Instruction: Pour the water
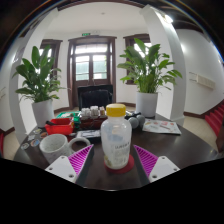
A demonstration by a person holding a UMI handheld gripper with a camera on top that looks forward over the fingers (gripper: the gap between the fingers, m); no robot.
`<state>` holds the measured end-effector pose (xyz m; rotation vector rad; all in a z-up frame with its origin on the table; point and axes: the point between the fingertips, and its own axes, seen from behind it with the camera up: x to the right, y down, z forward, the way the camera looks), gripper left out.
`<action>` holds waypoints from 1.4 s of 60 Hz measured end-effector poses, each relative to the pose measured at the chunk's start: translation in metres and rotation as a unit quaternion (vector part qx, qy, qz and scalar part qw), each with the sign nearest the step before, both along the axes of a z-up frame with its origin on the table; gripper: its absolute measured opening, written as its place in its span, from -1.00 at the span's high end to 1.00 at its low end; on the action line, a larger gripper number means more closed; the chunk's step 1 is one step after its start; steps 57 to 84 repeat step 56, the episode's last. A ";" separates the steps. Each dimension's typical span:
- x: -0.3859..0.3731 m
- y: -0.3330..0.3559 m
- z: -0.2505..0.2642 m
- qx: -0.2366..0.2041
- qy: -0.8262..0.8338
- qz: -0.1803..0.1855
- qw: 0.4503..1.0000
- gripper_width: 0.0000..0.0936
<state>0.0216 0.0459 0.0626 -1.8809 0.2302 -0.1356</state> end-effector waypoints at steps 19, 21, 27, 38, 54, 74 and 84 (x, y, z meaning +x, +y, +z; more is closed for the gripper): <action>-0.058 -0.124 0.070 -0.011 -0.011 0.048 0.999 -0.66; -0.063 -0.134 0.080 -0.009 -0.011 0.051 0.999 -0.66; -0.078 -0.157 0.109 0.011 -0.014 0.063 0.998 -0.66; -0.105 -0.177 0.138 0.031 -0.007 0.093 0.995 -0.66; -0.112 -0.191 0.144 0.034 -0.018 0.105 0.994 -0.64; -0.112 -0.190 0.143 0.034 -0.019 0.104 0.994 -0.64; -0.112 -0.190 0.143 0.034 -0.019 0.104 0.994 -0.64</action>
